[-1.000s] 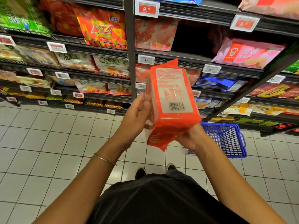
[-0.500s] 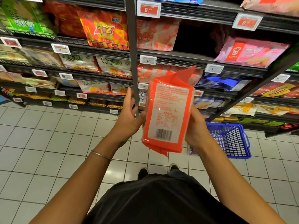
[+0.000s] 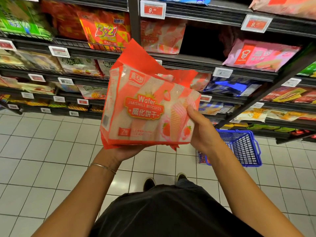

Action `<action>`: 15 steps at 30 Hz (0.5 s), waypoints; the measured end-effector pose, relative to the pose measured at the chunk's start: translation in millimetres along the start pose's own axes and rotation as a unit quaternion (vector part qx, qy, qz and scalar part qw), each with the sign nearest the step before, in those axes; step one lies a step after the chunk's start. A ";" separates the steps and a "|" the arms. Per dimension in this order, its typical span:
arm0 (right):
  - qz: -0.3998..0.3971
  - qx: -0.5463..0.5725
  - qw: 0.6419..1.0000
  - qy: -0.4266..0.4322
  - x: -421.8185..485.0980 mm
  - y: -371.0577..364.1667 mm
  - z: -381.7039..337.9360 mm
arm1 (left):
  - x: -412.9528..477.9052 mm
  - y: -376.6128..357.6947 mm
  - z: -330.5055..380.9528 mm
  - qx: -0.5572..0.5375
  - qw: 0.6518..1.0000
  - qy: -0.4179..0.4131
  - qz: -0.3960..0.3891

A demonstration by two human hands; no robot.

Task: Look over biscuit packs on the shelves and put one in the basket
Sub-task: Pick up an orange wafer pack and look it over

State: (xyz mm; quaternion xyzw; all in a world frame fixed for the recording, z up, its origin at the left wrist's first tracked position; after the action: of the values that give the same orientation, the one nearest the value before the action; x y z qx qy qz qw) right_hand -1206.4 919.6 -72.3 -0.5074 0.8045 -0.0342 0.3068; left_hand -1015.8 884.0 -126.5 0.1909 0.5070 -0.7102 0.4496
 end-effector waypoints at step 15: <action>0.076 -0.157 0.984 0.043 -7.8 28.4 -19.5 | -1.8 -5.3 86.0 0.158 0.958 -0.239 0.007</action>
State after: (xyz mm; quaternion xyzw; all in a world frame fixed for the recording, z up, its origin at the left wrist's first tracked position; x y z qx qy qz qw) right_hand -1237.0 934.8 -63.3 -0.4850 0.8483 0.0941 0.1904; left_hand -1003.4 808.5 -86.8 0.0874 0.2651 -0.8030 0.5266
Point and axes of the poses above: each hand's wrist, its own x-axis towards the middle knuckle, its own y-axis out of the back of the hand, z = x × y, the point moved 8 cm from there along x, towards the middle knuckle, and after that the axes turned 9 degrees about z, right-handed, at the moved point
